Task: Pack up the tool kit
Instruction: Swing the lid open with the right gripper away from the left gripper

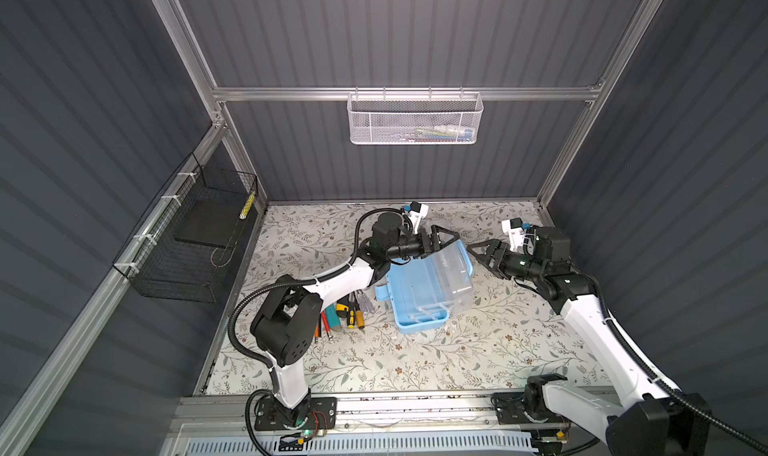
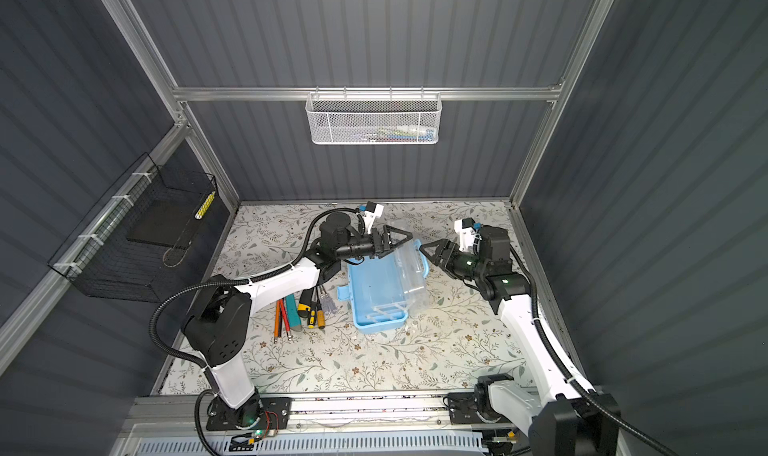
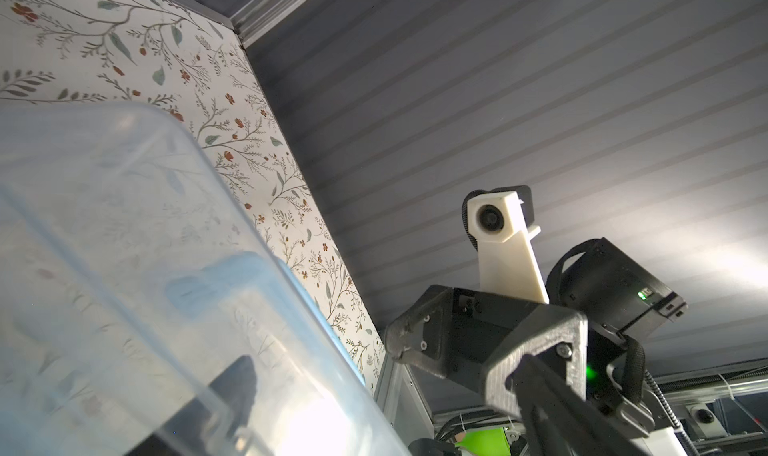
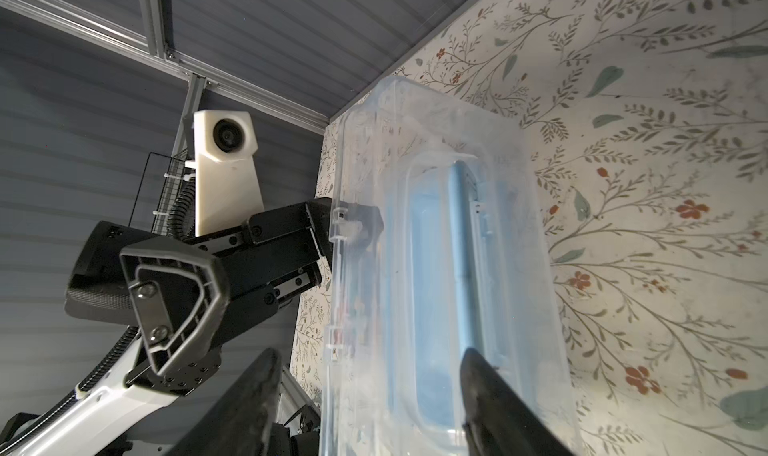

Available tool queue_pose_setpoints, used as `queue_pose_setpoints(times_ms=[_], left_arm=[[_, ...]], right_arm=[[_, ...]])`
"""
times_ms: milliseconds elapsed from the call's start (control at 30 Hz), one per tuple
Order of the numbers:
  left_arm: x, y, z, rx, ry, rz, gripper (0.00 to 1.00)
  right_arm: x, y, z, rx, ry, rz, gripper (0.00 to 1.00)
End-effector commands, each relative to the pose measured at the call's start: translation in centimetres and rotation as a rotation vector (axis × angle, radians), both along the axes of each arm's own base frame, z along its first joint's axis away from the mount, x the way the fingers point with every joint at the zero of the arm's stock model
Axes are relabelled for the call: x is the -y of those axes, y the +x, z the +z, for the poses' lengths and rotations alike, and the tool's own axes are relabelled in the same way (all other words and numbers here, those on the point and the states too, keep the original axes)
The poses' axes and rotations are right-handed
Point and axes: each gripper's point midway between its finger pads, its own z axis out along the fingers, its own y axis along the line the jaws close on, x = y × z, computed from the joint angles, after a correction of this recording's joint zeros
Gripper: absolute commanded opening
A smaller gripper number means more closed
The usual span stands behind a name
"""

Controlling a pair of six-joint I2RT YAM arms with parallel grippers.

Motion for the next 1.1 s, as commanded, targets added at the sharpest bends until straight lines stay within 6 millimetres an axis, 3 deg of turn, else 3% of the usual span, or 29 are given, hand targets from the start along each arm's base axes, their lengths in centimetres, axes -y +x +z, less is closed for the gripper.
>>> queue_pose_setpoints(times_ms=[0,433,533,633,833,967,1067], left_arm=[[0.5,0.3,0.1,0.022,0.007,-0.004,0.98],[-0.4,0.7,-1.2,0.079,0.142,0.032,0.98],[-3.1,1.6,-3.0,0.084,0.333,0.145,0.98],[-8.2,2.4,-5.7,0.078,0.578,0.302,0.97],[-17.1,1.2,-9.7,0.078,0.928,0.507,0.94],[-20.6,0.3,-11.5,0.054,1.031,0.541,0.88],[-21.1,-0.1,-12.7,0.025,1.007,0.517,0.85]], right_arm=[[0.7,-0.6,-0.4,0.003,-0.041,-0.016,0.69],[1.9,-1.2,-0.6,0.025,-0.115,-0.054,0.67],[1.8,-1.2,-0.9,0.010,-0.118,-0.042,0.67],[2.1,-1.3,-1.4,0.002,-0.149,-0.052,0.64],[1.9,-1.5,-2.1,-0.020,-0.180,-0.039,0.63],[1.4,-1.3,-2.5,-0.025,-0.192,-0.026,0.63],[1.1,-1.1,-2.7,-0.030,-0.191,-0.021,0.63]])
